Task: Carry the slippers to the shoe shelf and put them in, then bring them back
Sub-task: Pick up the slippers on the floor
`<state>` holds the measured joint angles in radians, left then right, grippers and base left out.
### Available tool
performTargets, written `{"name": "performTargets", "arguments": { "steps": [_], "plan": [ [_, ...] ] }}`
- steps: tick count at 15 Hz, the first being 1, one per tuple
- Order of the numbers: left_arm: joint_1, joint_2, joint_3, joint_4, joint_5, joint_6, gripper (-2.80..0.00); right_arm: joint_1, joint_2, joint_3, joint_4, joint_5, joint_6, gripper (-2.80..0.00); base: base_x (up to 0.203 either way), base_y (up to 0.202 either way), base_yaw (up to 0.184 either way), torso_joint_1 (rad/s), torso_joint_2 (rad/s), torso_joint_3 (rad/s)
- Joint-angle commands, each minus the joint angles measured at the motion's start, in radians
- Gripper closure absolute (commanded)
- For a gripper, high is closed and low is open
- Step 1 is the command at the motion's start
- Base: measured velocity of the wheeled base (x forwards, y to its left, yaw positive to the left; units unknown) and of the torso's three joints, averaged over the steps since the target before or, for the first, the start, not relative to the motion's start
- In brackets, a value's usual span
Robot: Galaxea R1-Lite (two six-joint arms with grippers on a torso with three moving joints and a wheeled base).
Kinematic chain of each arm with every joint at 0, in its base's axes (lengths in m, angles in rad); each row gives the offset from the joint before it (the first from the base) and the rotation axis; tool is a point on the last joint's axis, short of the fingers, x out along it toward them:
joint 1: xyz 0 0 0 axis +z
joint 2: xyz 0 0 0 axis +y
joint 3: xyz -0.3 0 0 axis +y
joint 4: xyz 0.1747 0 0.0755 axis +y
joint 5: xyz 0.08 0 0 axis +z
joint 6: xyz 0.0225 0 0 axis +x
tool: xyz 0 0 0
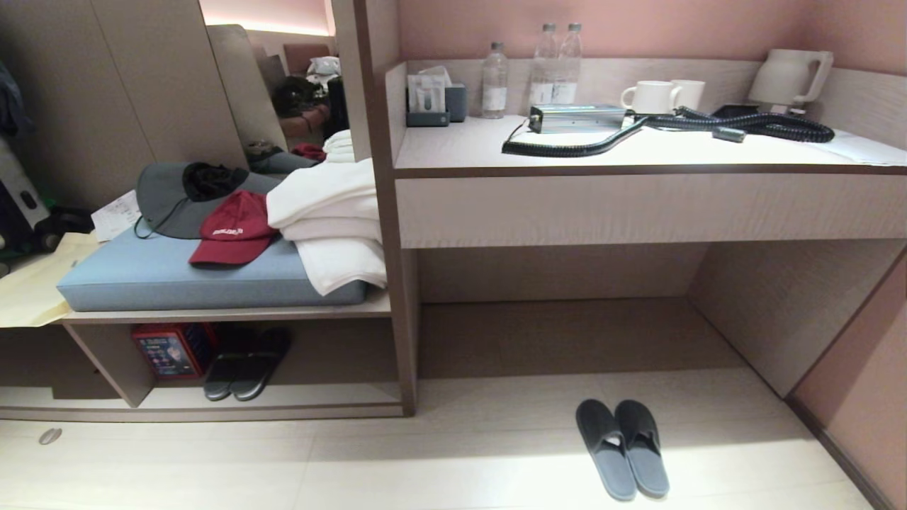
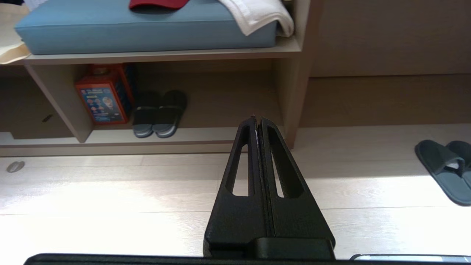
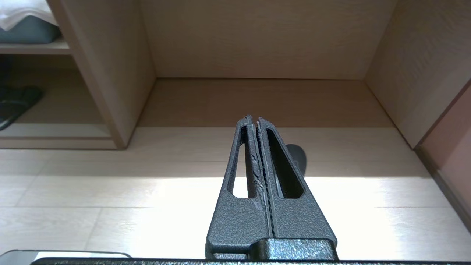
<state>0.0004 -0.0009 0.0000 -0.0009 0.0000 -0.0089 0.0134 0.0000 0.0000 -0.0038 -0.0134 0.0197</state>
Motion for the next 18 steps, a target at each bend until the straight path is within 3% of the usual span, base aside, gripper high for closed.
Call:
{"name": "performTargets", "arguments": {
  "steps": [1,18],
  "plan": [
    [0.000,0.001,0.000,-0.001,0.001,0.000,0.00,0.000,0.000,0.000,-0.001,0.000,0.000,0.00,0.000,-0.196,0.001,-0.002,0.00,0.002],
    [0.000,0.001,0.000,-0.001,0.000,0.001,0.00,0.000,0.000,0.000,-0.001,0.000,0.000,0.00,0.000,-0.184,0.003,0.002,0.00,0.002]
  ]
}}
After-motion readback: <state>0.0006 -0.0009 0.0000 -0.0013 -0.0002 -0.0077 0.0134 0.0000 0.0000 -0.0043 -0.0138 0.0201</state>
